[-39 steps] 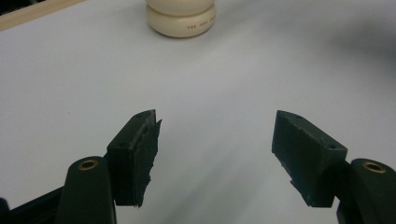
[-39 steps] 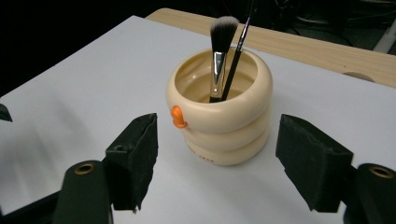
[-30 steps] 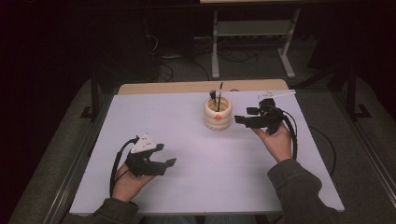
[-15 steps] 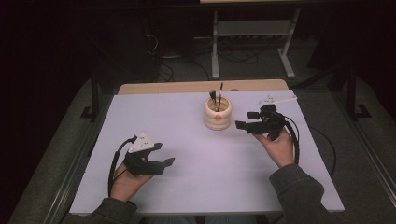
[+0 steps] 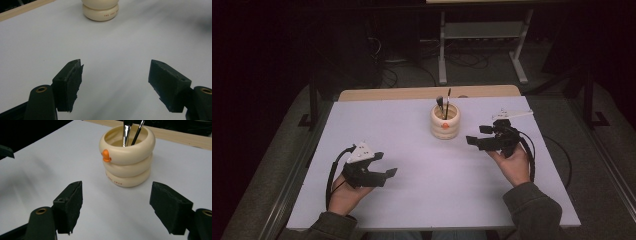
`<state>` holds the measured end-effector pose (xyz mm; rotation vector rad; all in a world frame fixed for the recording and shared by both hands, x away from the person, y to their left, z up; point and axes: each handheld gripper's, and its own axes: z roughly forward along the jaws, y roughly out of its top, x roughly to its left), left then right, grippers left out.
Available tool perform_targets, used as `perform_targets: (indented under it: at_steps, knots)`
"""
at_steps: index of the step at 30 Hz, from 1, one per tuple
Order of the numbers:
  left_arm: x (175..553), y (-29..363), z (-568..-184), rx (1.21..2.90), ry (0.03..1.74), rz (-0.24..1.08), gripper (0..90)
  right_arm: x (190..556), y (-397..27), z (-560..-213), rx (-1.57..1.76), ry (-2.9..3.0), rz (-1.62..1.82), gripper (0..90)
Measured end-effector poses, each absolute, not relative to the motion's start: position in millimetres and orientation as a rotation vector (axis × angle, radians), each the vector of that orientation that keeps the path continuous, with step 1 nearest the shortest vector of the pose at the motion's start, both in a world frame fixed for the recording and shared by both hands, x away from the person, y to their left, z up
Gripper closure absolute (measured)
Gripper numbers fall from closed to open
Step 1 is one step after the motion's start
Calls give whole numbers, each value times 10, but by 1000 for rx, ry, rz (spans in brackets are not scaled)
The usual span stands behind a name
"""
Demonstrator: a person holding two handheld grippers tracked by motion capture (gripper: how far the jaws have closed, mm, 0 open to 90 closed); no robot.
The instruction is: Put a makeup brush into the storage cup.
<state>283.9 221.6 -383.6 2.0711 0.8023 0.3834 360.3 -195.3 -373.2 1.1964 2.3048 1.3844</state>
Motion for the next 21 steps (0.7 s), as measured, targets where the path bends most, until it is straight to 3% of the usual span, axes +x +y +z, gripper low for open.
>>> perform_targets:
  at_steps: [21]
  knots:
    - [2837,2241,-3834,2083,789,409,254,3337,-2034,-3905,1217,2288,1362,212]
